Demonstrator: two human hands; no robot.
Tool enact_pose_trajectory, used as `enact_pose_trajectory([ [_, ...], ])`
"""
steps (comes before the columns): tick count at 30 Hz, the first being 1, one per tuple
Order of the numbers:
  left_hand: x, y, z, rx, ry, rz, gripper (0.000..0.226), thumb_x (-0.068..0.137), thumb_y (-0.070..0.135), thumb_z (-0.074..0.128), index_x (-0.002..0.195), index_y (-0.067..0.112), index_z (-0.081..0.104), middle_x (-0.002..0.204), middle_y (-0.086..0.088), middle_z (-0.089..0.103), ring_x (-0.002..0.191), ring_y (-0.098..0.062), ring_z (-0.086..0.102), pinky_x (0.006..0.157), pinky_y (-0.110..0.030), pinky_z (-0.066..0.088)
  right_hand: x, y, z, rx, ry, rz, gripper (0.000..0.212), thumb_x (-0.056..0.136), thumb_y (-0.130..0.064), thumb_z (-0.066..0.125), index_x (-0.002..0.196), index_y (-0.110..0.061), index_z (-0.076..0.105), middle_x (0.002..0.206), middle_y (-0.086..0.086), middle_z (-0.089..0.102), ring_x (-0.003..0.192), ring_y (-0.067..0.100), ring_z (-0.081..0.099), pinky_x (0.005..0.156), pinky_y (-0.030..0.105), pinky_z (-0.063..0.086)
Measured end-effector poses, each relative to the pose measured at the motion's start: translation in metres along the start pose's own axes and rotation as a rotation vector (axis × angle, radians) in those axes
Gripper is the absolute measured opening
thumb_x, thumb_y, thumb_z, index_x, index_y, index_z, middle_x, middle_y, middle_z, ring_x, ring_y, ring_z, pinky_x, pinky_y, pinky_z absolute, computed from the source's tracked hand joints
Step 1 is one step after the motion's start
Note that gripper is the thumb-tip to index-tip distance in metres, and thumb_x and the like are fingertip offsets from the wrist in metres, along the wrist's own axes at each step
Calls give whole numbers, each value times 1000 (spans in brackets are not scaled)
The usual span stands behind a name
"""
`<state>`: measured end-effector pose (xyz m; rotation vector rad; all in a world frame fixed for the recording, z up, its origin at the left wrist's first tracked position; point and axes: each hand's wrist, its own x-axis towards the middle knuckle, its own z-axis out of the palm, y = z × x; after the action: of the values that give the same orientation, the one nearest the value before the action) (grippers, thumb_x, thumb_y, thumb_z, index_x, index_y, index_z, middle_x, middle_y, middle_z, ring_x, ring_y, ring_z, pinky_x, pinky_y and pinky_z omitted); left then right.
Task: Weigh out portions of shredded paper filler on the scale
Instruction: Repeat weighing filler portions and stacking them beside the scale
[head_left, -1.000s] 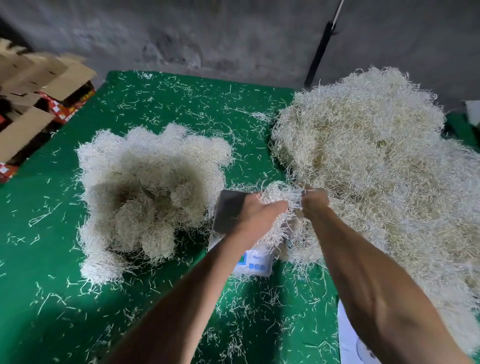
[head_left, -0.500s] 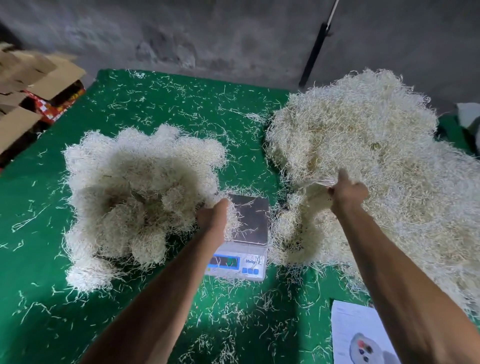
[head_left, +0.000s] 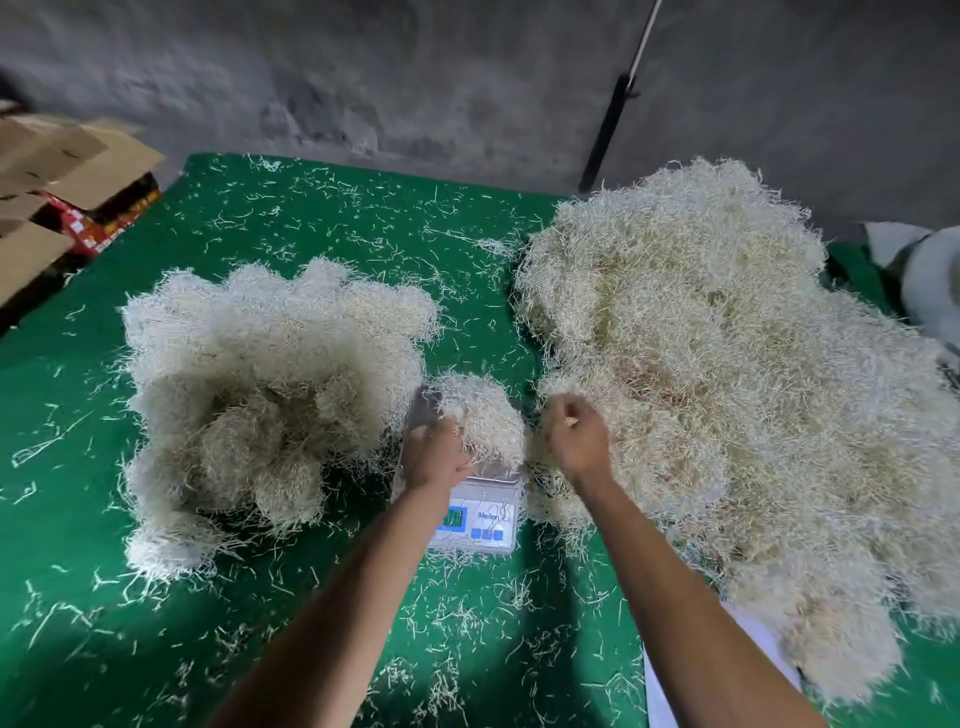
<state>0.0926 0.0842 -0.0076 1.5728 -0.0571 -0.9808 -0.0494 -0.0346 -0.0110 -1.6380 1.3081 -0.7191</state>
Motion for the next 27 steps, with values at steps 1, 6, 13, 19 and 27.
enact_pose_trajectory([
  [1, -8, -4, -5, -6, -25, 2, 14, 104, 30, 53, 108, 16, 56, 103, -5, 61, 97, -27, 71, 75, -36, 62, -14, 2, 10, 12, -55, -20, 11, 106, -31, 51, 103, -27, 61, 91, -13, 65, 70, -1, 67, 59, 13, 52],
  [6, -33, -33, -42, -105, -154, -66, 23, 104, 39, 52, 114, 20, 60, 121, -7, 69, 99, -22, 73, 76, -36, 62, -69, 12, 38, 75, 78, 31, 9, 106, -22, 51, 105, -25, 60, 90, -19, 62, 77, -16, 63, 59, -1, 44],
  [13, -55, -76, -88, -518, -299, -215, 70, 92, 73, 47, 139, 20, 54, 128, -8, 70, 116, -29, 68, 104, -54, 49, -129, 21, 44, 397, 101, 245, 22, 106, -28, 50, 116, -13, 64, 102, -2, 69, 82, -3, 69, 80, 24, 60],
  [19, -66, -80, -106, -781, -372, -250, 87, 81, 88, 43, 142, 27, 51, 140, -7, 62, 128, -32, 60, 114, -60, 35, -153, 14, 34, 937, -58, 376, 61, 97, -68, 41, 136, -22, 52, 132, 7, 68, 118, 28, 67, 98, 48, 53],
  [27, -57, -83, -125, -864, -355, -244, 98, 69, 87, 57, 150, 34, 41, 145, -9, 58, 137, -34, 51, 119, -59, 26, -160, 19, 26, 1352, -14, 507, 80, 92, -78, 34, 145, -22, 51, 140, 12, 63, 125, 32, 63, 117, 53, 35],
])
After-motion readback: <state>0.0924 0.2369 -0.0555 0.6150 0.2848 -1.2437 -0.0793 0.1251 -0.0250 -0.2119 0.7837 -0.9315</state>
